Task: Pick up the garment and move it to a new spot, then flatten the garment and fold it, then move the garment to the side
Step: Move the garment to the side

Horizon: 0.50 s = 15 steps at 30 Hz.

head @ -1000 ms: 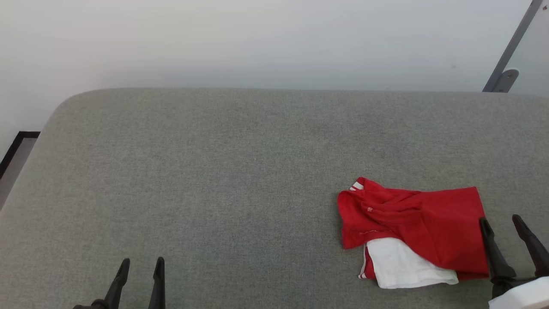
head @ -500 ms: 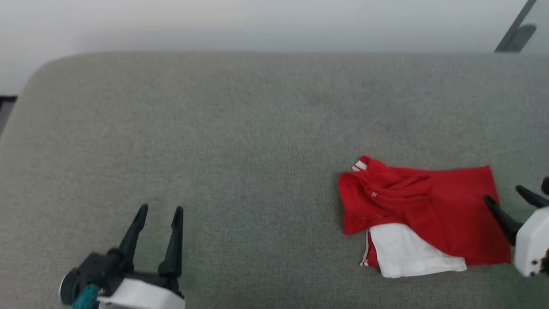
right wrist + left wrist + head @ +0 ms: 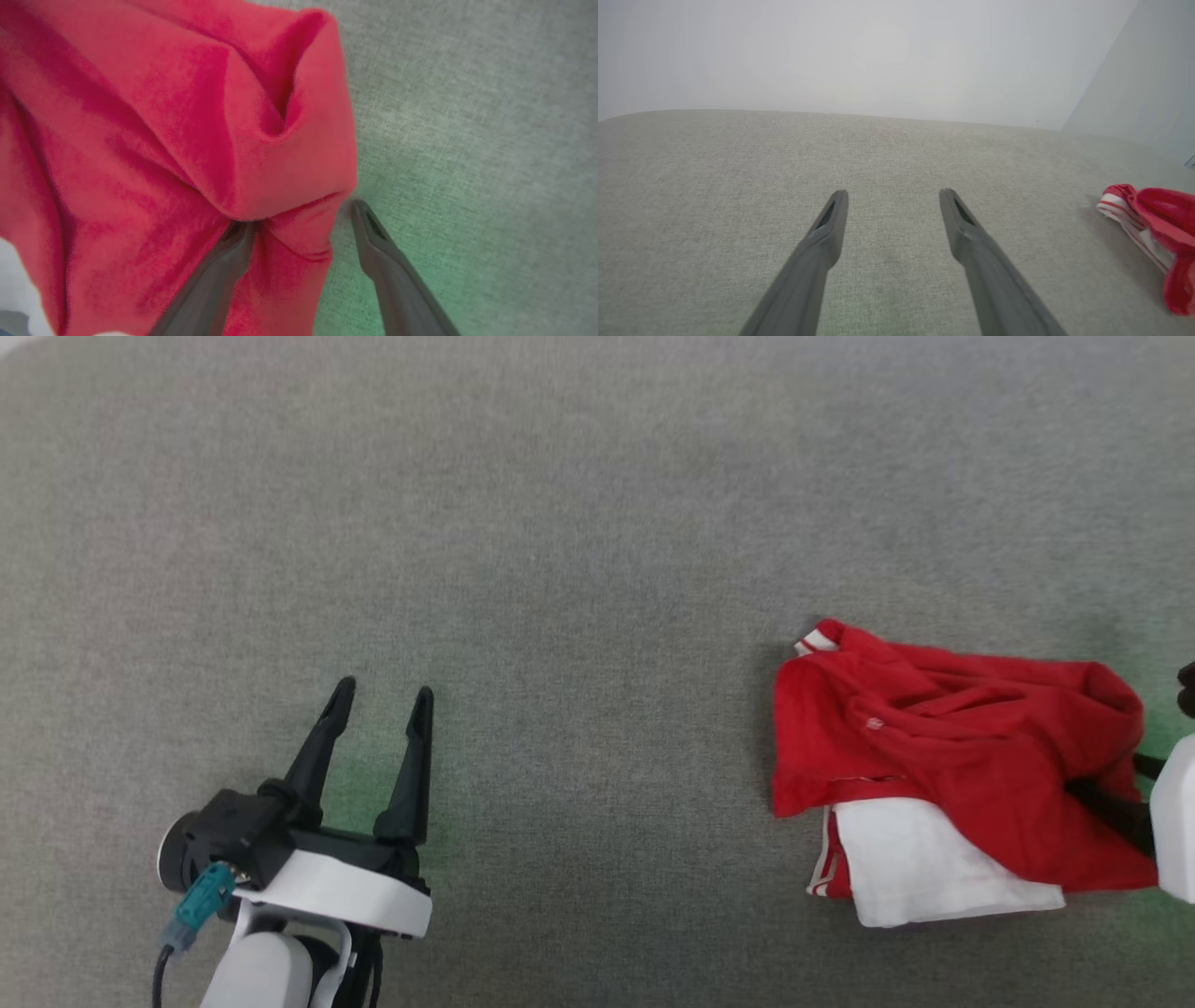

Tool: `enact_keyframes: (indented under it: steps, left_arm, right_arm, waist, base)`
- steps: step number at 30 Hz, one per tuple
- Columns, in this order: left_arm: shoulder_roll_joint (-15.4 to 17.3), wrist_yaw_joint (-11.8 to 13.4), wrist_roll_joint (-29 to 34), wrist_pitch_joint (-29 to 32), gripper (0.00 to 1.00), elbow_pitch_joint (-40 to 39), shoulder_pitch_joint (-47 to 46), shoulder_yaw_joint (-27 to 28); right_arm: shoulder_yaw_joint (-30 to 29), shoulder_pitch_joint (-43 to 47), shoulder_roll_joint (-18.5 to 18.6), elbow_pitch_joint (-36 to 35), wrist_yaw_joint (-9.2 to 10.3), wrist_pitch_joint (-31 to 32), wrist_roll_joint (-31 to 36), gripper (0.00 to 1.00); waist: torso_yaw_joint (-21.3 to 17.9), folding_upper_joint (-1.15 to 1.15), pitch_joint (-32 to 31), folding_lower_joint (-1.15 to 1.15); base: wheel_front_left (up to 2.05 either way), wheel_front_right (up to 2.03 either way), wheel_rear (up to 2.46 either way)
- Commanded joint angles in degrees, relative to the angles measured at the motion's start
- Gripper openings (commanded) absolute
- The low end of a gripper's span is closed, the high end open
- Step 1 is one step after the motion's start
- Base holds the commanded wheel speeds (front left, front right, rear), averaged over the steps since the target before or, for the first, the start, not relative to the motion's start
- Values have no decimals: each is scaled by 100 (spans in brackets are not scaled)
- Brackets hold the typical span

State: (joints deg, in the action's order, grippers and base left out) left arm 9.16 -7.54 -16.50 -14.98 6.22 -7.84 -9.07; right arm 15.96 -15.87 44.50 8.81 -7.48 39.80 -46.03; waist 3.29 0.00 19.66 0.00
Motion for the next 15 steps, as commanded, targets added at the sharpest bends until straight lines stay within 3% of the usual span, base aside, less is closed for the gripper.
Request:
enact_keyframes:
  steps: [1,3,4,6,15]
  left_arm:
    - [2,13,1,-29,100,4,-120,2]
    - [2,13,-2,-29,100,22,-182,8]
    - [4,13,-1,-29,100,29,-198,12]
    - [23,13,-1,-29,100,39,-228,39]
    - [213,13,18,-29,100,49,-359,-54]
  right_arm:
    - [174,67,-171,52,-1,66,-63,100]
    - [231,55,-224,81,-1,38,-84,98]
    - [244,49,-255,108,-1,5,-81,50]
    - [279,45,-325,159,0,-22,-87,0]
    - [-259,-107,-352,122,27,-763,93,0]
  waist:
    - [82,0,197,0]
    - [85,0,271,0]
    - [81,0,294,0]
    - [45,0,326,0]
    - [-468,0,411,0]
  base:
    - [0,0,0]
    - [0,0,0]
    - [0,0,0]
    - [0,0,0]
    - [0,0,0]
